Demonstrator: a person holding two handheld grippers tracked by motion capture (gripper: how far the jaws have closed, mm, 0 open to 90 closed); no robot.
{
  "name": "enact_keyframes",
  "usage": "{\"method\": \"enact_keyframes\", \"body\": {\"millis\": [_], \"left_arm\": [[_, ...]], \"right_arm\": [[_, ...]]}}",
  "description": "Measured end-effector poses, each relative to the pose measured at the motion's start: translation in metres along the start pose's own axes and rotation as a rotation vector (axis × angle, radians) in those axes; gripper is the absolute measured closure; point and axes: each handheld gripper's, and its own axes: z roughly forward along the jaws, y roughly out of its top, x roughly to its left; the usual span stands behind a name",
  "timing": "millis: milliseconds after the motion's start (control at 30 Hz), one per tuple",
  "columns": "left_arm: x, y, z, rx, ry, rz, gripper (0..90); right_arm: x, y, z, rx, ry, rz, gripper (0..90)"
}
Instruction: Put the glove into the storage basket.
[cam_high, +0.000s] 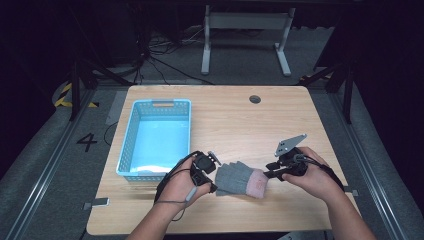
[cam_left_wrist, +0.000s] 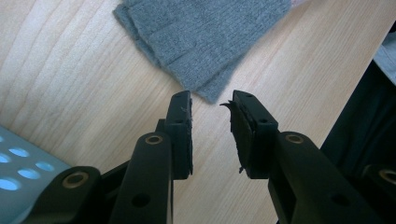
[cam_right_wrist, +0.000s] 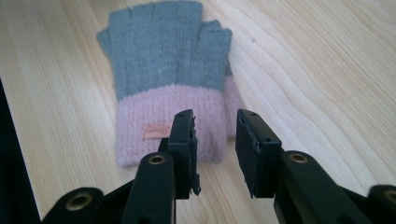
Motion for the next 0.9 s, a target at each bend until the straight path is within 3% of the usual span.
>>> {"method": "enact_keyframes", "body": {"millis": [300, 900], "left_arm": [[0.001, -0.001, -0.001, -0.003, 0.001, 0.002, 69.3], [0.002, 0.001, 0.005, 0.022, -0.008, 0.001, 68.7]], "right_arm": [[-0.007, -0.009, 0.003, 0.082, 0.026, 0.028, 68.7], [-0.012, -0.020, 0.019, 0.182, 0.048, 0.016, 66.6]]}}
